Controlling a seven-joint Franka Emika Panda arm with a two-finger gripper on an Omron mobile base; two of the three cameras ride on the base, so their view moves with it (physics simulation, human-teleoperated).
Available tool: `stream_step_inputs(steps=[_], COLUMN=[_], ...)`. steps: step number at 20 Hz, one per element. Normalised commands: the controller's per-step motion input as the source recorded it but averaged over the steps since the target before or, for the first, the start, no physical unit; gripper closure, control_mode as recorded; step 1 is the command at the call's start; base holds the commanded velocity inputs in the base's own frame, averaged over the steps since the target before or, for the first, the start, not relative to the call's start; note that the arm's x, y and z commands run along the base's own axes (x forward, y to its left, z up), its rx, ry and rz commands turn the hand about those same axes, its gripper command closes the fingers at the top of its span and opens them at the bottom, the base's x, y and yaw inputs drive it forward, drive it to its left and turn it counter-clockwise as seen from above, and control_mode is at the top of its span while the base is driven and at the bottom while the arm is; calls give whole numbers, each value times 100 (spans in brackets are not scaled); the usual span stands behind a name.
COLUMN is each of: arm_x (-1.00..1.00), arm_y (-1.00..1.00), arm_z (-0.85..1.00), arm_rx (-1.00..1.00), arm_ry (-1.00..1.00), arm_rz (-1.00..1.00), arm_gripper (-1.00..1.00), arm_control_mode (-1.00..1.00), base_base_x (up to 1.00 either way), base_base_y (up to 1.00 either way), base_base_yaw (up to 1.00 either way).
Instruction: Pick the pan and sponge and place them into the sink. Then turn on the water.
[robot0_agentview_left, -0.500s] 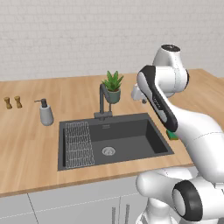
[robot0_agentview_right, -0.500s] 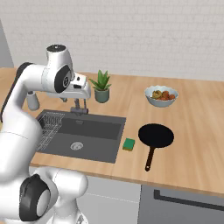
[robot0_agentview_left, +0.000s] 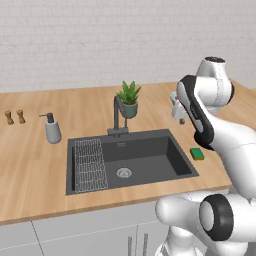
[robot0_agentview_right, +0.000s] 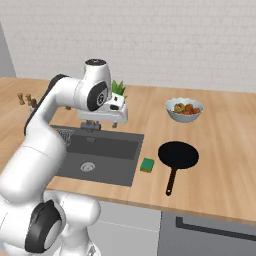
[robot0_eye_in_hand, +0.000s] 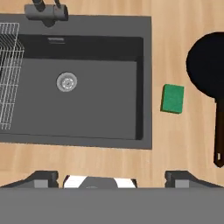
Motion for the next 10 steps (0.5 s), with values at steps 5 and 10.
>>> stream_step_inputs(steps=[5, 10], arm_x=[26, 53], arm_y=[-100, -100], arm_z=[-61, -71], arm_rx=[0, 0], arm_ry=[21, 17], arm_rz=[-12, -22], arm_gripper=[-100, -100], arm_control_mode=[-100, -100], base_base_x=[0, 0], base_base_y=[0, 0], base_base_yaw=[0, 0])
